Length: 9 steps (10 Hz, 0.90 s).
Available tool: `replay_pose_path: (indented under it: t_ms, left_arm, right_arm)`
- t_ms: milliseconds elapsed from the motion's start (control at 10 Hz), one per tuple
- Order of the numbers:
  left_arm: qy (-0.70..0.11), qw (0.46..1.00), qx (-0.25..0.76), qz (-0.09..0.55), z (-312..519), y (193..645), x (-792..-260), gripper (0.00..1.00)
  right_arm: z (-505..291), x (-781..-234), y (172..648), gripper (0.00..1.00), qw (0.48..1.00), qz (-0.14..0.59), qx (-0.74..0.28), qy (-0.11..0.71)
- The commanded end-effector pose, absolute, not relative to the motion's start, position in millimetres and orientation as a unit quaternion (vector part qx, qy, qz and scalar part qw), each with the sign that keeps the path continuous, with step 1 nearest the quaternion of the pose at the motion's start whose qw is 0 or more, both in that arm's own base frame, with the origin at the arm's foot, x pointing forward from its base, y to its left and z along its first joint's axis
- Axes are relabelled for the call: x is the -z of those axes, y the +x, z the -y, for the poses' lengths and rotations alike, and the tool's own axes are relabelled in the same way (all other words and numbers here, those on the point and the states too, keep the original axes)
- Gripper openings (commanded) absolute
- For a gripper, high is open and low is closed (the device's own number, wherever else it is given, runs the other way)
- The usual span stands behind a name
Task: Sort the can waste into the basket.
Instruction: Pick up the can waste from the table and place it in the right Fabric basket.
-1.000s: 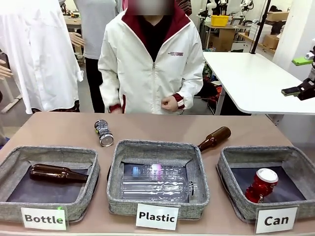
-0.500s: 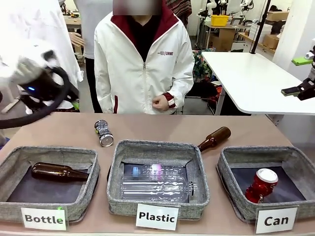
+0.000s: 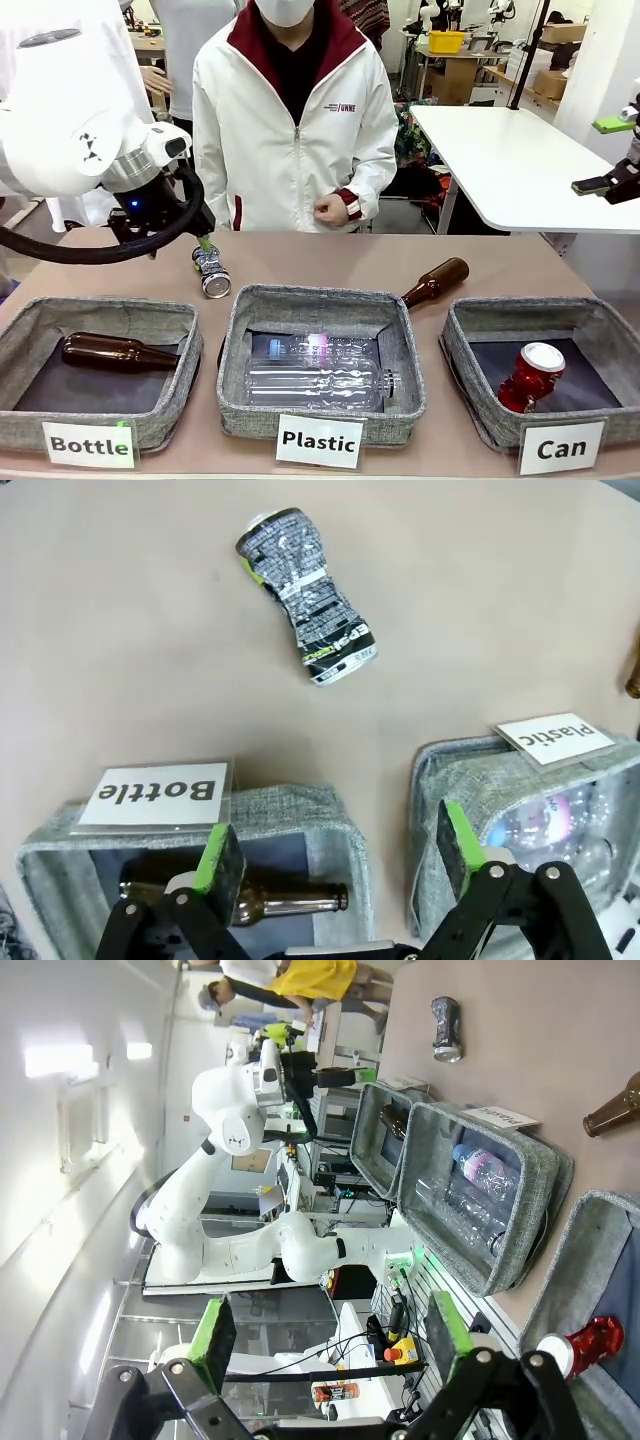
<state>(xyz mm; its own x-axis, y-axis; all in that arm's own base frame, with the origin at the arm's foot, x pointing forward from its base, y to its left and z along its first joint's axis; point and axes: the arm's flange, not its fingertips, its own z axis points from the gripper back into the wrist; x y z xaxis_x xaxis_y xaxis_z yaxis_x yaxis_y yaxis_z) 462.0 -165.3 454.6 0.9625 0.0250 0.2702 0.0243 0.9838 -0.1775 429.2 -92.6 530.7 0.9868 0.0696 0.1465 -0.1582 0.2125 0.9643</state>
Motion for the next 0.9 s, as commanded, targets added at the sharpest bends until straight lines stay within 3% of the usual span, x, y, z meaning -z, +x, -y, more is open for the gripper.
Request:
replay_pose_path:
  t_ms: [0, 100, 300, 800]
  left_arm:
    - [-0.092, 0.987, 0.003, 0.134, 170.8, 463.6, -452.8, 1.0]
    - [-0.108, 0.98, -0.091, 0.138, 173.5, 466.1, -449.9, 1.0]
    - [-0.121, 0.971, -0.18, 0.098, 190.0, 496.6, -437.3, 1.0]
    - [-0.05, 0.986, -0.154, 0.045, 207.1, 593.5, -412.4, 1.0]
  right_arm:
    - [94.2, -532.3, 428.4, 1.0, 0.779, 0.036, -0.082, 0.621]
    - [94.2, -532.3, 428.4, 1.0, 0.779, 0.036, -0.082, 0.621]
    - [94.2, -532.3, 428.4, 1.0, 0.779, 0.036, -0.082, 0.621]
    - [94.2, -532.3, 428.4, 1.0, 0.779, 0.036, -0.082, 0.621]
